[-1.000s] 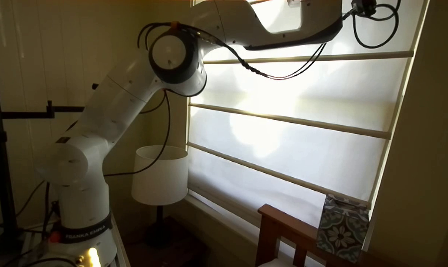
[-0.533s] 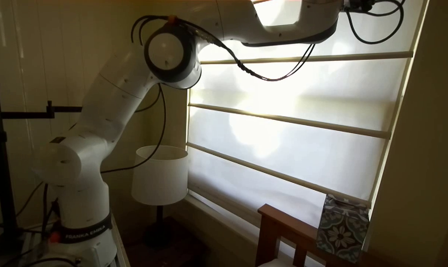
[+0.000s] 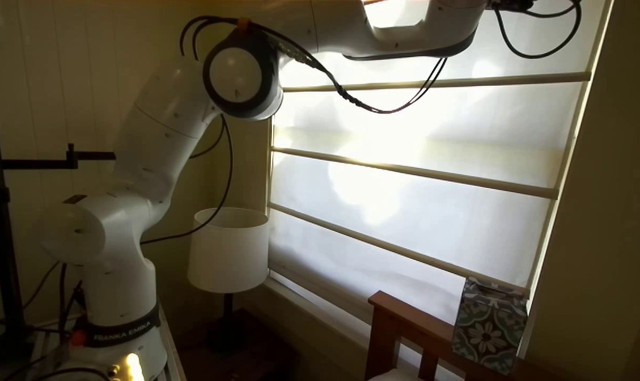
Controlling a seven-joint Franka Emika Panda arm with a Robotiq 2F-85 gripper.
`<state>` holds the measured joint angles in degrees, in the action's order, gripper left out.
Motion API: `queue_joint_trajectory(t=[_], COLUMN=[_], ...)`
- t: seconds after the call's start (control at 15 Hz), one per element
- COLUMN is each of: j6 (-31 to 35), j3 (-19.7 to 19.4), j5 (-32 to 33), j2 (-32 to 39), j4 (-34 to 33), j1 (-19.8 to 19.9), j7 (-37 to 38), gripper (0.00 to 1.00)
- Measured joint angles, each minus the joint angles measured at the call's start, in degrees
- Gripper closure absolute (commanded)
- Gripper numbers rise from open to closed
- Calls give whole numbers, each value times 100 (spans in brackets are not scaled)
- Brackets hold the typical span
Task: Open the blinds on the window.
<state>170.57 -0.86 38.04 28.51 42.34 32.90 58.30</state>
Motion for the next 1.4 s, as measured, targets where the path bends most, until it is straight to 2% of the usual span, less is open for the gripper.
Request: queue_joint_trajectory(t=[0.13, 0.33, 0.47, 0.6, 0.73, 1.07, 1.4], j6=[167, 262, 228, 105, 22, -3, -230], j3=[727, 2123, 3093, 3884, 4281, 4738, 5593], j5=[-225, -427, -675, -1001, -1172, -1348, -2186], j2=[-149, -472, -695, -902, -1100, -1521, -1844], j4=[346, 1048, 1570, 2045, 2408, 3145, 3924], j1=[271, 868, 1470, 2181, 2808, 4128, 5106], j7=[-803, -2104, -3025, -3914, -4557, -5559, -6491], gripper=[97, 97, 97, 97, 97, 97, 97])
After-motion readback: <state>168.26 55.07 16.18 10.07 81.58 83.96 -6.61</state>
